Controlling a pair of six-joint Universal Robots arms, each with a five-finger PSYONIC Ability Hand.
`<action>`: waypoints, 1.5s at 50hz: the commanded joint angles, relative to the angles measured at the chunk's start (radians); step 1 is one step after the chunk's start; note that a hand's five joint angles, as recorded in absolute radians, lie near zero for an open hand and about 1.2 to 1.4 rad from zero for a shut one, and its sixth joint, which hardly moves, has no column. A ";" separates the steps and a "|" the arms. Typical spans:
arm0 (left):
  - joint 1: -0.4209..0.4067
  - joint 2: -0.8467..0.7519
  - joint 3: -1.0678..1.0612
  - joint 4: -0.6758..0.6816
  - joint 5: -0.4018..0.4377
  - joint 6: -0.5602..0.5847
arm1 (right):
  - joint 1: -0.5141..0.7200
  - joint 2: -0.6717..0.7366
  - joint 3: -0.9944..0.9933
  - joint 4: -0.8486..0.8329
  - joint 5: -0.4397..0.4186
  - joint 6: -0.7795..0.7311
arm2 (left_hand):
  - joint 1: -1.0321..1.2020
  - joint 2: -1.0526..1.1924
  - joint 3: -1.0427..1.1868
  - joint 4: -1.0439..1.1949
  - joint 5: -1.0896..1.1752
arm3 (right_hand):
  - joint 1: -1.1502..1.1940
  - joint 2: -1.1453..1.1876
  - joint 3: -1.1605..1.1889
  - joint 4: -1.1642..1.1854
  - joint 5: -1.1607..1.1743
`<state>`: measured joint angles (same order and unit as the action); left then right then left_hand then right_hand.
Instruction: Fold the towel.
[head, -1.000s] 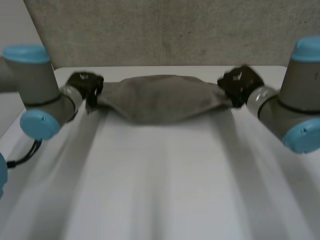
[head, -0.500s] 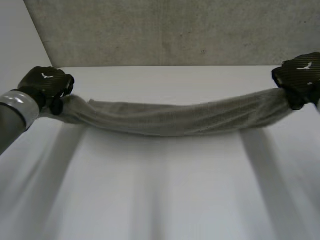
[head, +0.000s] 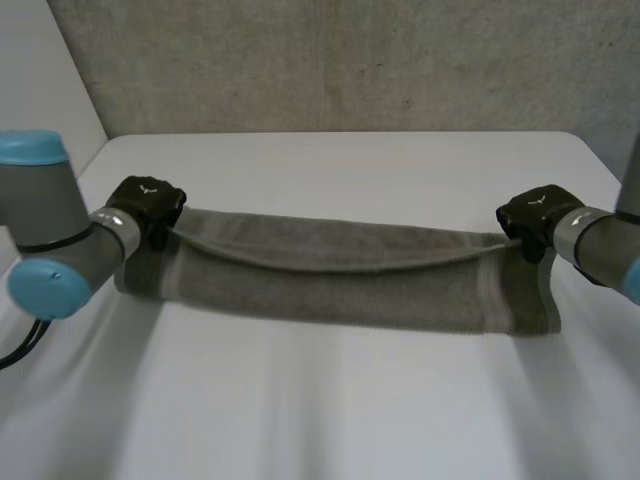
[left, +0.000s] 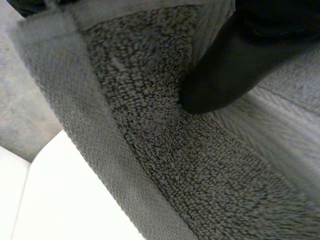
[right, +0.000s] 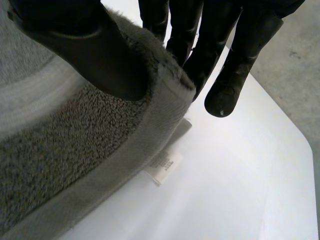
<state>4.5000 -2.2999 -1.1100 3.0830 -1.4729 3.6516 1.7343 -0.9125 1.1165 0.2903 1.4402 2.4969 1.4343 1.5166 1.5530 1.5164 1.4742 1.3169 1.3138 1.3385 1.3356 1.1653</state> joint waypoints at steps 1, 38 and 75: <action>-0.010 -0.168 0.248 -0.058 -0.084 0.005 | 0.039 0.116 -0.151 -0.054 0.107 0.014 | -0.038 -0.120 -0.157 -0.120 -0.252 | 0.079 0.082 0.058 0.061 0.056; -0.137 0.104 0.126 -0.203 -0.150 -0.168 | 0.079 -0.163 0.180 -0.080 0.148 0.085 | -1.241 -1.324 -1.360 -1.323 -1.456 | -1.142 -1.139 -1.164 -1.161 -1.165; -0.157 0.298 -0.478 0.345 0.051 -0.174 | -0.009 -0.045 0.445 -0.447 0.040 0.034 | -1.253 -1.335 -1.372 -1.335 -1.468 | -0.339 -0.336 -0.361 -0.358 -0.362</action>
<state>4.3421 -2.0044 -1.5868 3.4312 -1.4217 3.4784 1.7639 -0.9728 1.5740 -0.1637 1.4753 2.5652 0.2670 0.2540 0.2407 0.2599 0.2226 0.6341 0.6412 0.6385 0.6294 0.4632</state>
